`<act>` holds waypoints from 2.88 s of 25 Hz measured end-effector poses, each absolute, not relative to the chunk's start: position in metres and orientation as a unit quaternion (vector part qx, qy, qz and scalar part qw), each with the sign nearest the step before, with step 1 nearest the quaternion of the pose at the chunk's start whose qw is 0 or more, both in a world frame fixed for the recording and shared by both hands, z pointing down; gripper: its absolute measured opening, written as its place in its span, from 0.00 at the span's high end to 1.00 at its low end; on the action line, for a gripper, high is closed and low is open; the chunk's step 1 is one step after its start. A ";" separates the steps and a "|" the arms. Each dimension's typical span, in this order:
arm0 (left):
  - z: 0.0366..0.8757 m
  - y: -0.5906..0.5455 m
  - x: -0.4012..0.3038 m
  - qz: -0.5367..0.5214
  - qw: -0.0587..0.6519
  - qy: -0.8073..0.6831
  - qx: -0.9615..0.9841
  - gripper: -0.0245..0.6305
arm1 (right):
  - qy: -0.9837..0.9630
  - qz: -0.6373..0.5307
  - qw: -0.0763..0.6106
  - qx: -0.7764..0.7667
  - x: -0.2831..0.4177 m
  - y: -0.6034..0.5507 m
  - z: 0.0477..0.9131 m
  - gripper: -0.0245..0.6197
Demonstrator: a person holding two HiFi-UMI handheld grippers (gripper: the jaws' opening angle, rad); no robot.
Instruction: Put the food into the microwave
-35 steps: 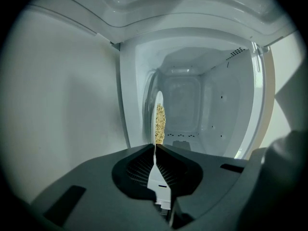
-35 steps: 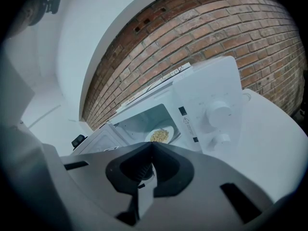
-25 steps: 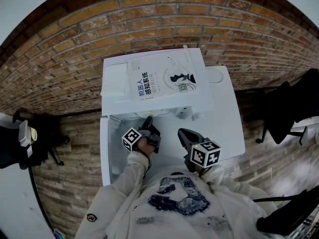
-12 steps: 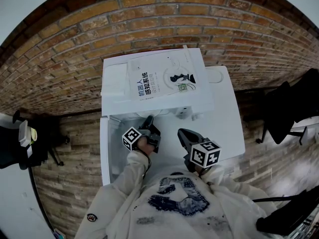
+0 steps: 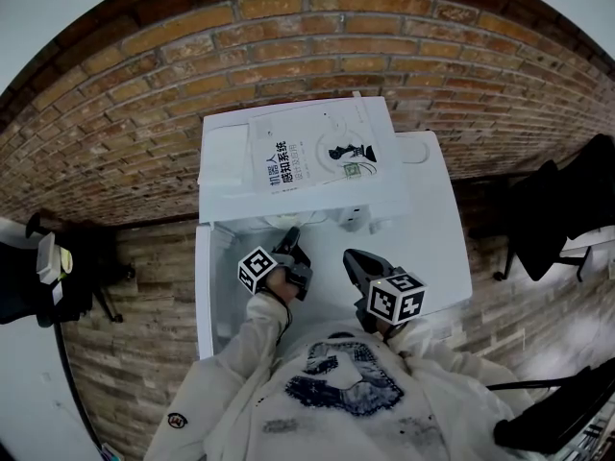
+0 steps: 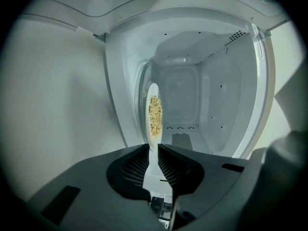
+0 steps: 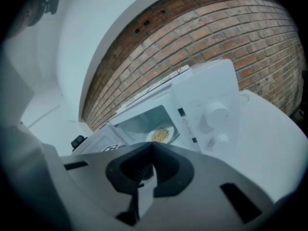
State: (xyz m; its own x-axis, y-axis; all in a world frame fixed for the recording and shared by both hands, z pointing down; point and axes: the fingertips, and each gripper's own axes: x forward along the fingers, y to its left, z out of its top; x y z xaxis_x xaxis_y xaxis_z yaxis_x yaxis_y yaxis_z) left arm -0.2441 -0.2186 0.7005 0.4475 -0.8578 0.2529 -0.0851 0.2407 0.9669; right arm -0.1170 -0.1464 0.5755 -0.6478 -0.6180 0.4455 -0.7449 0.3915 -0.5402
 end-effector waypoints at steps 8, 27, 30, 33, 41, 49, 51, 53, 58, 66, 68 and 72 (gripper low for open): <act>0.679 -0.199 -0.242 -0.259 0.632 -0.444 0.580 0.90 | -0.837 0.358 0.080 0.406 -0.121 -0.139 0.568 0.94; 0.570 -0.152 -0.257 -0.112 0.393 -0.521 0.750 0.95 | -0.864 0.319 0.074 0.383 -0.135 -0.118 0.542 0.94; 0.544 -0.144 -0.259 -0.081 0.328 -0.534 0.775 0.95 | -0.872 0.302 0.079 0.378 -0.139 -0.116 0.534 0.94; 0.523 -0.134 -0.258 -0.050 0.273 -0.543 0.793 0.95 | -0.878 0.290 0.079 0.373 -0.141 -0.114 0.526 0.94; 0.489 -0.112 -0.259 0.005 0.180 -0.568 0.803 0.95 | -0.896 0.258 0.072 0.354 -0.153 -0.110 0.505 0.94; 0.488 -0.109 -0.260 0.026 0.160 -0.581 0.798 0.95 | -0.897 0.249 0.080 0.356 -0.153 -0.109 0.504 0.94; 0.489 -0.109 -0.260 0.028 0.159 -0.581 0.797 0.95 | -0.897 0.246 0.080 0.357 -0.153 -0.110 0.503 0.94; 0.489 -0.110 -0.259 0.031 0.157 -0.582 0.797 0.95 | -0.897 0.245 0.081 0.358 -0.153 -0.110 0.504 0.94; 0.490 -0.112 -0.258 0.035 0.155 -0.581 0.798 0.95 | -0.897 0.242 0.080 0.361 -0.152 -0.112 0.505 0.94; 0.494 -0.114 -0.260 0.037 0.160 -0.582 0.797 0.95 | -0.895 0.246 0.081 0.364 -0.152 -0.114 0.507 0.94; 0.495 -0.114 -0.260 0.035 0.164 -0.581 0.796 0.95 | -0.894 0.247 0.082 0.364 -0.152 -0.114 0.508 0.94; 0.495 -0.115 -0.259 0.032 0.166 -0.577 0.799 0.95 | -0.894 0.248 0.083 0.363 -0.154 -0.114 0.509 0.94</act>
State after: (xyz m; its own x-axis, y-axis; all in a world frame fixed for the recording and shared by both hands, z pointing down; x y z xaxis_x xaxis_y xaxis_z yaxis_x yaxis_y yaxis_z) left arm -0.2591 -0.1148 0.4950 0.3326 -0.9114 0.2424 -0.9325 -0.2796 0.2285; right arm -0.1538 -0.1141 0.5085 -0.7223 -0.6082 0.3292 -0.6909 0.6128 -0.3836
